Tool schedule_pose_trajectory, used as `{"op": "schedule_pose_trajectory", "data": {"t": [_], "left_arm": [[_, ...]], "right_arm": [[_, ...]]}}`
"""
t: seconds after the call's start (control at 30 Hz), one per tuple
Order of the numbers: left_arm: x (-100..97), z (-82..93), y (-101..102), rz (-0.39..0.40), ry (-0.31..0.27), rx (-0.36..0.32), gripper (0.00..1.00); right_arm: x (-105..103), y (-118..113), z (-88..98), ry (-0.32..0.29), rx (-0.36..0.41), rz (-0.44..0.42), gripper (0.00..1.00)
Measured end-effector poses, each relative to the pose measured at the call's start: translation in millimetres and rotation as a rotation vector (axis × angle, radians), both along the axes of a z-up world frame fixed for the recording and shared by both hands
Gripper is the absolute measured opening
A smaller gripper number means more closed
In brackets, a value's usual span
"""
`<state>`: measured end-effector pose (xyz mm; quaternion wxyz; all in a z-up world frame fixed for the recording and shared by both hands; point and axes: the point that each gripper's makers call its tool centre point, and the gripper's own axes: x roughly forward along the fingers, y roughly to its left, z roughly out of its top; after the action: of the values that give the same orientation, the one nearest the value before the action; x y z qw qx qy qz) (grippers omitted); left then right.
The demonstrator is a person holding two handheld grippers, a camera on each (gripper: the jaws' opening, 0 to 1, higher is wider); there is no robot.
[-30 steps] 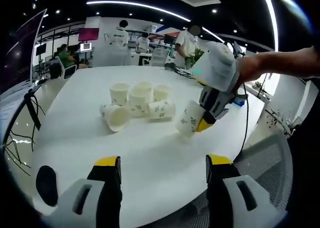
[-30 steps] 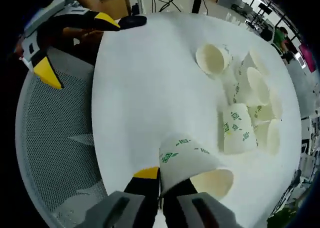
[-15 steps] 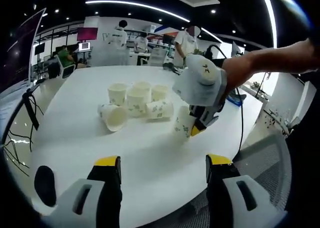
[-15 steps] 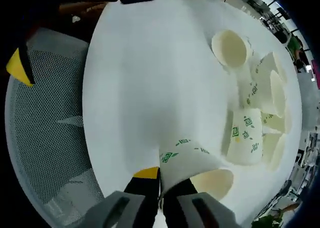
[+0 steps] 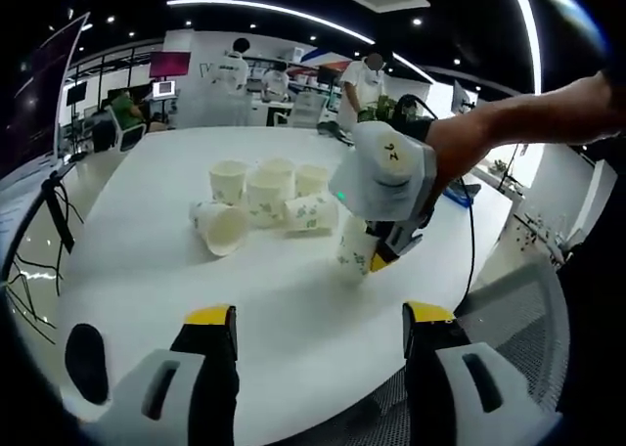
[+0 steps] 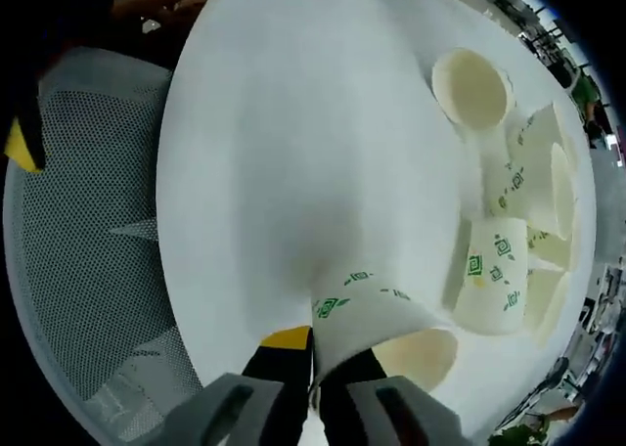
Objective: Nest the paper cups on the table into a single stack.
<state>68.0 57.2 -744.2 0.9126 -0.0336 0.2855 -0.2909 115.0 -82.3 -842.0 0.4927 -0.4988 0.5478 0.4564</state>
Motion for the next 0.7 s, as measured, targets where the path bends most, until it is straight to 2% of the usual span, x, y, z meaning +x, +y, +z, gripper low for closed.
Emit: {"op": "schedule_pose_trajectory", "data": {"t": [0.33,0.53,0.7], "left_arm": [[-1.3,-0.7,-1.2,-0.005,0.007,0.004,0.67],[-1.5,-0.9,-1.2,-0.006,0.007,0.007,0.67],[-1.7,-0.6,-1.0,-0.006,0.006,0.007,0.67]], "right_arm": [[0.2,2.6,-3.4,0.023,0.023,-0.033,0.0],[-3.4,0.2,0.0,0.021,0.028,-0.037,0.08],[-2.5,1.5,4.2,0.026,0.045,-0.056,0.1]]}}
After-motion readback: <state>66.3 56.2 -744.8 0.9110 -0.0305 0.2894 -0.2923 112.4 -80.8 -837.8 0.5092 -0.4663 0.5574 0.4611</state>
